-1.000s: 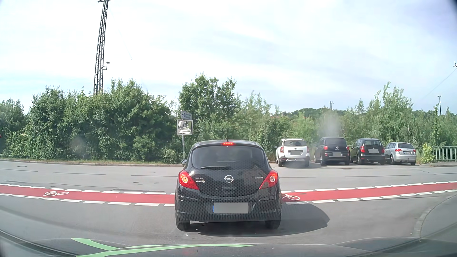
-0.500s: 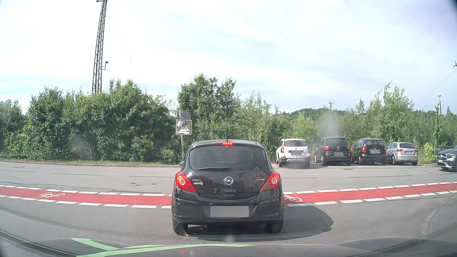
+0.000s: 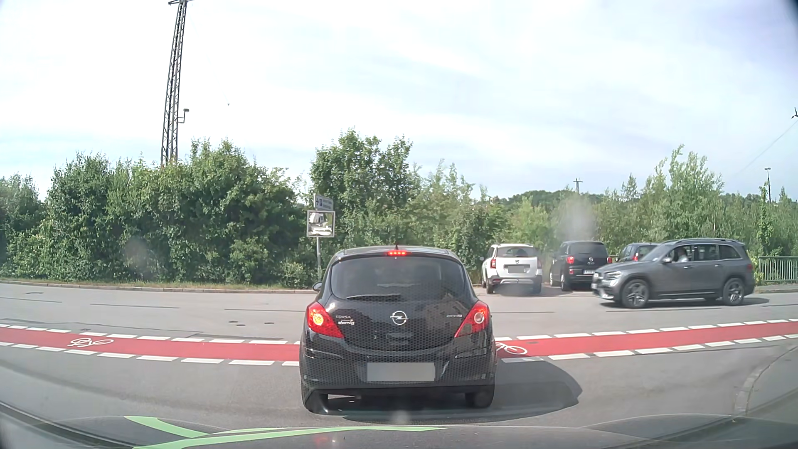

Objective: Follow the waypoints while adhering to traffic rules and regulations

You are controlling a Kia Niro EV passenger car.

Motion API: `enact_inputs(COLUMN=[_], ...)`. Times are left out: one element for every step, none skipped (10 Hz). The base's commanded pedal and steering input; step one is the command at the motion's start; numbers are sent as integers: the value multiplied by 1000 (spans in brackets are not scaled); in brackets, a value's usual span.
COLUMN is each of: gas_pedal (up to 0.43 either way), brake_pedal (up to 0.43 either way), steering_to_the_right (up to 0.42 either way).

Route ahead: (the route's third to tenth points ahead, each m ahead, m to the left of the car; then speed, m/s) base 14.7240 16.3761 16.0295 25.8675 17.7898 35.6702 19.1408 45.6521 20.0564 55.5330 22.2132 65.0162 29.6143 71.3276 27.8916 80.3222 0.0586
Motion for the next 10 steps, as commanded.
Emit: enact_inputs(gas_pedal=[0,0,0,0,0,0,0,0,0,0], brake_pedal=[268,268,274,274,274,274,274,274,274,274], steering_to_the_right=[18,18,18,18,18,18,18,18,18,18])
